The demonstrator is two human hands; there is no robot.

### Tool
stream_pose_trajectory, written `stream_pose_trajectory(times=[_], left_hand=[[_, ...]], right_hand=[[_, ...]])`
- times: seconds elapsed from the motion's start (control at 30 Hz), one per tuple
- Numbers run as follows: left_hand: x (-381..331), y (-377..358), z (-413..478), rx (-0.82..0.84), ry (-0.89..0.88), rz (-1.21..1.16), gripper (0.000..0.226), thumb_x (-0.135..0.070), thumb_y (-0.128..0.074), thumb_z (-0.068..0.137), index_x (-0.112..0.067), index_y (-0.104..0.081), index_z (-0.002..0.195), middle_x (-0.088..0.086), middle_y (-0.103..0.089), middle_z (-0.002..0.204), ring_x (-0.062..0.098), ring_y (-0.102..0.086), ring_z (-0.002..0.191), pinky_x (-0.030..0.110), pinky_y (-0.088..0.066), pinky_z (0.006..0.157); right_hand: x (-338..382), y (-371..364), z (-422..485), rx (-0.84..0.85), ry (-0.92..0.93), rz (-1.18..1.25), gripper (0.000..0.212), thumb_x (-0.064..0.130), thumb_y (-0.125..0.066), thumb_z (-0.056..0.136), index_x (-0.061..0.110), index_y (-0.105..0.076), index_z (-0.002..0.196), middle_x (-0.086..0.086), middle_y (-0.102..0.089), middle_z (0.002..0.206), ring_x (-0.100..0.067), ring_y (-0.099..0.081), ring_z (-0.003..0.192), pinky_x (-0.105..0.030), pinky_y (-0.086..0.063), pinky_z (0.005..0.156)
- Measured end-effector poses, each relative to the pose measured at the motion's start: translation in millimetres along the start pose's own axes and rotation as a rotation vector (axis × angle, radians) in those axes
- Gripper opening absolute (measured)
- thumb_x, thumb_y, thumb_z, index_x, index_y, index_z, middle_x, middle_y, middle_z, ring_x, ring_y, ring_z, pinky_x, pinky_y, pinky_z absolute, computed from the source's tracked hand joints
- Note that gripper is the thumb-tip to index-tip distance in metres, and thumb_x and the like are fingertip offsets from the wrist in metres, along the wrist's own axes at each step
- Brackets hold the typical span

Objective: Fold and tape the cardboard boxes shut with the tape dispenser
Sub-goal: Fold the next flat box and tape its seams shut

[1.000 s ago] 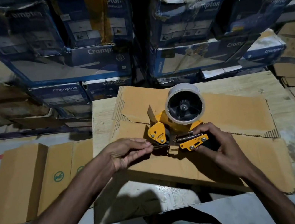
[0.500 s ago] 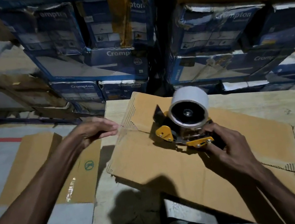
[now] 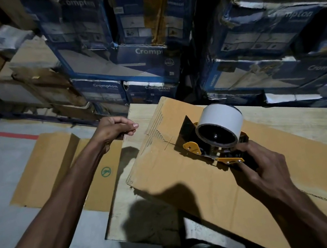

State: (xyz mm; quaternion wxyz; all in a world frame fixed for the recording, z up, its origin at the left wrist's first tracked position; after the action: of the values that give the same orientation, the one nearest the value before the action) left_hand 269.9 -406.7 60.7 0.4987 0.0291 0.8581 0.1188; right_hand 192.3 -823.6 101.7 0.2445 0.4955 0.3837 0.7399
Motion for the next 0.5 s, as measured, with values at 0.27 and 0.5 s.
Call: stream_pose_trajectory(times=[0.27, 0.5], left_hand=[[5.4, -3.7, 8.2, 0.039, -0.028, -0.019, 0.051, -0.033, -0.094, 0.053, -0.002, -0.080, 0.091, 0.025, -0.077, 0.093, 0.028, -0.070, 0.083, 0.060, -0.049, 0.102], [16.0, -3.2, 13.7, 0.027, -0.065, -0.002, 0.044, -0.034, -0.095, 0.055, -0.007, -0.082, 0.087, 0.020, -0.078, 0.088, 0.022, -0.071, 0.076, 0.048, -0.049, 0.088]], right_hand=[[-3.1, -4.6, 0.0, 0.013, -0.044, -0.012, 0.039, 0.019, -0.076, 0.089, 0.035, -0.066, 0.123, 0.019, -0.069, 0.113, -0.008, -0.065, 0.087, -0.036, -0.054, 0.065], [-1.4, -8.4, 0.2, 0.035, -0.028, -0.065, 0.039, 0.027, -0.070, 0.087, 0.037, -0.064, 0.125, 0.018, -0.067, 0.109, -0.009, -0.063, 0.084, -0.037, -0.053, 0.063]])
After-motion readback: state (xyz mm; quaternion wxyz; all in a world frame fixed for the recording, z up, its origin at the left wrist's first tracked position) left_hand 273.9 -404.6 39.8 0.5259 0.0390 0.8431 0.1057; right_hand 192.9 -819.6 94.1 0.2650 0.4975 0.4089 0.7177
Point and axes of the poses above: each hand's wrist, its own z-axis towards the middle knuckle, its own y-axis out of the back of the hand, x = y × z, the point moved 7 cm from there along z, towards the middle knuckle
